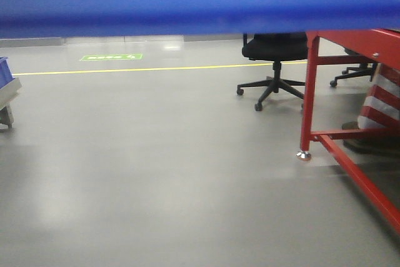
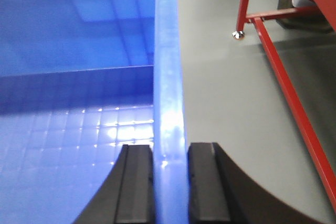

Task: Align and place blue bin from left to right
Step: 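Hold the blue bin with both grippers while the base turns, then hold the blue bin with both grippers while driving across the floor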

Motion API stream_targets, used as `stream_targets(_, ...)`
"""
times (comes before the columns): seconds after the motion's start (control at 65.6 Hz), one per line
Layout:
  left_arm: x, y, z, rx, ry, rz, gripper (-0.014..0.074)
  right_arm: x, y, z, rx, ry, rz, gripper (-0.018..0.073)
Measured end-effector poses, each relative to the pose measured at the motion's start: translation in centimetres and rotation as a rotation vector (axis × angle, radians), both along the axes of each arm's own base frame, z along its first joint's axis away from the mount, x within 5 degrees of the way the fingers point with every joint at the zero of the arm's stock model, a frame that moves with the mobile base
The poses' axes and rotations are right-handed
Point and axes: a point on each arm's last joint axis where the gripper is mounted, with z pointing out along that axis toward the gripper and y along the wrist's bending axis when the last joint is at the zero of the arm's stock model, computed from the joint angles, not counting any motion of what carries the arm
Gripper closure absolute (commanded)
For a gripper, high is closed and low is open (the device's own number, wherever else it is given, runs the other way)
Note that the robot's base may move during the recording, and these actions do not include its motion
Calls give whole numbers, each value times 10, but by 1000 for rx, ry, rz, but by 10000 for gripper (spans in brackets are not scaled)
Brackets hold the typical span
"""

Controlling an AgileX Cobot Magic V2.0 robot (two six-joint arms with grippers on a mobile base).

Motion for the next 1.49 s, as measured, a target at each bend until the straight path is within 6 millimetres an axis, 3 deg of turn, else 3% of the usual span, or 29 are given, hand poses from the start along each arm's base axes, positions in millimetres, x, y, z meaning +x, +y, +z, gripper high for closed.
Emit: stream_targets(1.494, 0, 0, 0, 0, 0, 0, 707, 0, 0, 0, 0, 0, 0, 638)
